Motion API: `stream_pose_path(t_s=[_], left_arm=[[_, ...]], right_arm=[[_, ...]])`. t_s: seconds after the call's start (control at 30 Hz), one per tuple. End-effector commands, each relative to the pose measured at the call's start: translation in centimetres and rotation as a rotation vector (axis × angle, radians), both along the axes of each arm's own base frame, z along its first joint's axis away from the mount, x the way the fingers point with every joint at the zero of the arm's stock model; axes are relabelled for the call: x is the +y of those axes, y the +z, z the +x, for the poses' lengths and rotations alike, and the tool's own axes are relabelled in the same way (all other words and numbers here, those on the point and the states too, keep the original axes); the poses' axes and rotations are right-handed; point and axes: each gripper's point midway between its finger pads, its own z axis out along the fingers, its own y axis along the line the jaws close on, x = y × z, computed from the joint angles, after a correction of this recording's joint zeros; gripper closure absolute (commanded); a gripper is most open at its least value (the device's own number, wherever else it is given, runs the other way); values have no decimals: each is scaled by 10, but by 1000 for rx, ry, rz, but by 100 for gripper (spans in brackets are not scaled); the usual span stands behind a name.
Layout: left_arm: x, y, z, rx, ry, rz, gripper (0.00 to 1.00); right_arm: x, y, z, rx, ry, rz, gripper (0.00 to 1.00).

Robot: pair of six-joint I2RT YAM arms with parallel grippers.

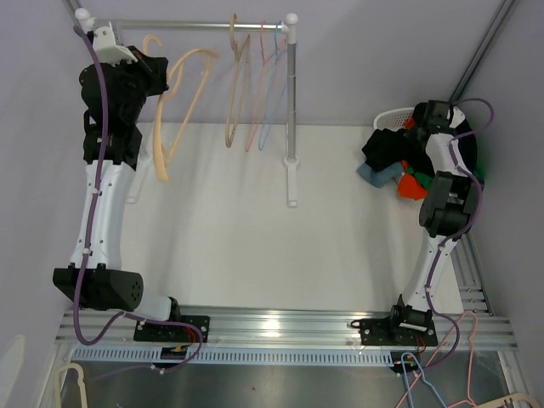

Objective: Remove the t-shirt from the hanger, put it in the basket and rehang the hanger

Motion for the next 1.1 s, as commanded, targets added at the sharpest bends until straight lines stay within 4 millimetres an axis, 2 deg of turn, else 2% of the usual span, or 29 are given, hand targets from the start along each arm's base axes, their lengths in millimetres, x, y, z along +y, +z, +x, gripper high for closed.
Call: stream_pose_path(t_s=[0.0, 0.03, 0.13, 0.23, 0.27, 0.3, 0.33, 0.37, 0.4, 0.43, 0.47, 0.5, 0.6, 0.63, 0.67, 0.7, 0.73, 0.87, 0.97, 1.07], left_arm=[[-1, 47, -7, -160, -23, 22, 99], [-2, 52, -7, -168, -25, 21, 100], [-4, 54, 0, -163, -38, 24, 99], [-5, 55, 8, -172, -46, 24, 100], [-7, 59, 9, -196, -52, 32, 99], [-7, 60, 11, -203, -52, 37, 99], [-7, 60, 21, -221, -52, 53, 100], [-7, 64, 24, -216, -52, 59, 99], [-7, 72, 25, -215, -50, 62, 100], [-6, 56, 42, -168, -51, 59, 99], [-8, 59, 44, -172, -59, 58, 99], [-8, 58, 48, -171, -61, 55, 99], [-12, 57, 58, -187, -69, 63, 99], [-12, 76, 52, -226, -63, 77, 99], [-16, 62, 67, -191, -66, 80, 99], [-17, 52, 74, -149, -68, 84, 99], [-18, 63, 72, -171, -69, 88, 99], [-22, 68, 78, -195, -76, 83, 99], [-24, 64, 85, -187, -85, 87, 99], [-25, 50, 94, -150, -91, 88, 99]], right_arm=[[-7, 94, -5, -105, -29, -148, 32], [-12, 110, -8, -125, -59, -190, 30], [-12, 133, -12, -158, -67, -231, 26], [-7, 147, -15, -181, -54, -228, 23], [-4, 161, -20, -205, -50, -227, 21], [1, 165, -23, -210, -41, -224, 20], [4, 172, -25, -227, -35, -223, 17], [8, 191, -33, -266, -33, -218, 13], [10, 188, -38, -272, -28, -209, 12], [12, 194, -42, -291, -28, -206, 12], [15, 214, -52, -340, -29, -200, 11], [16, 210, -58, -345, -28, -200, 11], [20, 231, -80, -421, -32, -214, 11], [20, 236, -85, -440, -34, -220, 10], [20, 240, -91, -455, -39, -223, 10], [20, 254, -98, -494, -44, -232, 10], [21, 249, -101, -488, -42, -232, 10], [24, 258, -110, -514, -31, -229, 10], [27, 260, -114, -527, -24, -221, 10], [32, 260, -116, -539, -13, -213, 10]])
